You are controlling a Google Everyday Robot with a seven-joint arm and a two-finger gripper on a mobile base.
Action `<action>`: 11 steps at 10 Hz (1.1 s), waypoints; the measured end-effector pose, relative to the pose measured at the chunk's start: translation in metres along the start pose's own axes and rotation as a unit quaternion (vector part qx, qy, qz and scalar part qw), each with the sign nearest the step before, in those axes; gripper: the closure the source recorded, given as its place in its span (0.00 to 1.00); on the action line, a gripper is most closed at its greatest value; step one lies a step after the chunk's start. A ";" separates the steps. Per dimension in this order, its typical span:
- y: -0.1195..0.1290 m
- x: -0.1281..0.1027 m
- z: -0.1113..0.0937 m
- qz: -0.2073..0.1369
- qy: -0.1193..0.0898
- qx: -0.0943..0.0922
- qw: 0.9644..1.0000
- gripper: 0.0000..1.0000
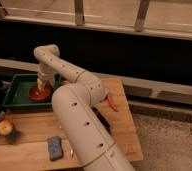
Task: Stack bowls into tray
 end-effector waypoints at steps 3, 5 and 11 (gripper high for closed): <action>-0.005 -0.001 -0.026 0.001 -0.017 0.023 1.000 0.22; -0.006 -0.002 -0.061 -0.001 -0.036 0.053 0.998 0.22; -0.045 0.084 -0.145 0.076 -0.084 0.123 0.986 0.22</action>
